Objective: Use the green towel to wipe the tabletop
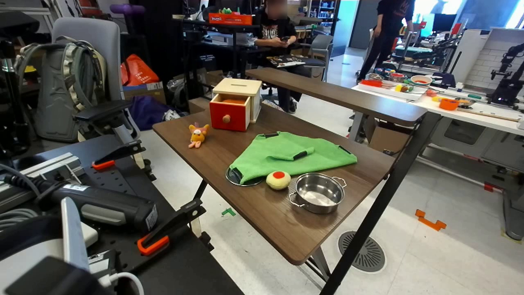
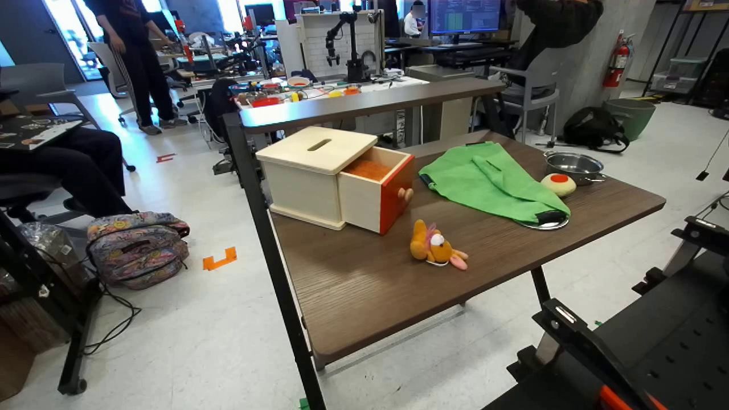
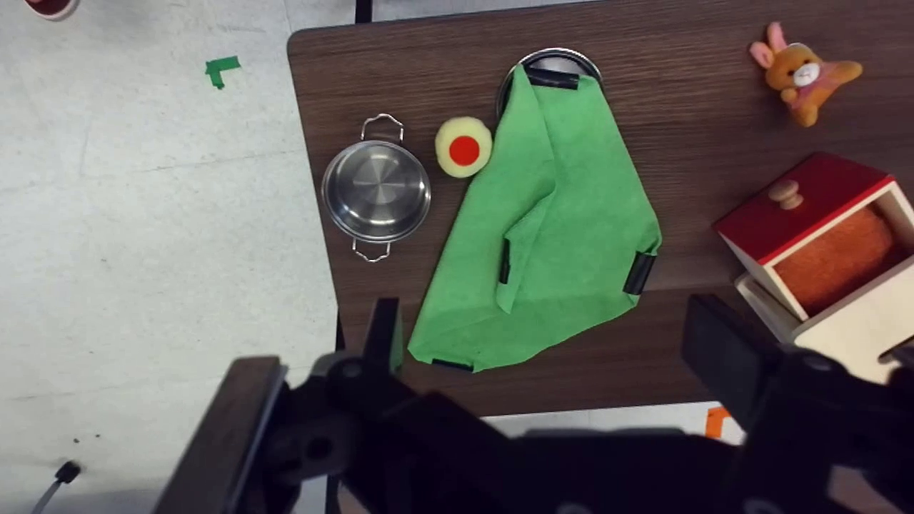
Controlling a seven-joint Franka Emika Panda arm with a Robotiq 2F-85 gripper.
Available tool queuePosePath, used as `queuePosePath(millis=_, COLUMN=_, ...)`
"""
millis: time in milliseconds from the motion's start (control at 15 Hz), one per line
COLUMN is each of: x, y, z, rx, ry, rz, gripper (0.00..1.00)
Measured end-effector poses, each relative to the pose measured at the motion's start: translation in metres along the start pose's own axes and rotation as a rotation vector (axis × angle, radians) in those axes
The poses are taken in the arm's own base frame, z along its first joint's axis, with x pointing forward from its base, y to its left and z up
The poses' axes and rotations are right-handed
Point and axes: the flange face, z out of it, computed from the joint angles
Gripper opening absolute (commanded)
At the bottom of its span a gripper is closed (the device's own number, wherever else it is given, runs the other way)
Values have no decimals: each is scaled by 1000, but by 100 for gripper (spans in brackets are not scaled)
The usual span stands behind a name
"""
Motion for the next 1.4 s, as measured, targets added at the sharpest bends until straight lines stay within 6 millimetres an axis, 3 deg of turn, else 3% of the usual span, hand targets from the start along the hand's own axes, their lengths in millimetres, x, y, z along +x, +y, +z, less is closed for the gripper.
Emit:
queuePosePath(millis=267, x=31, y=-42, z=39, rx=-2, ry=-53, rz=-63, gripper=100)
queuePosePath(millis=533, x=71, y=-66, z=93, rx=-5, ry=-74, rz=-72, gripper=100)
queuePosePath(millis=933, x=129, y=-76, z=179, rx=7, ry=-105, rz=-43, gripper=100)
queuePosePath(millis=1400, x=147, y=-72, z=267, rx=-18, ry=-175, rz=-21, gripper=100)
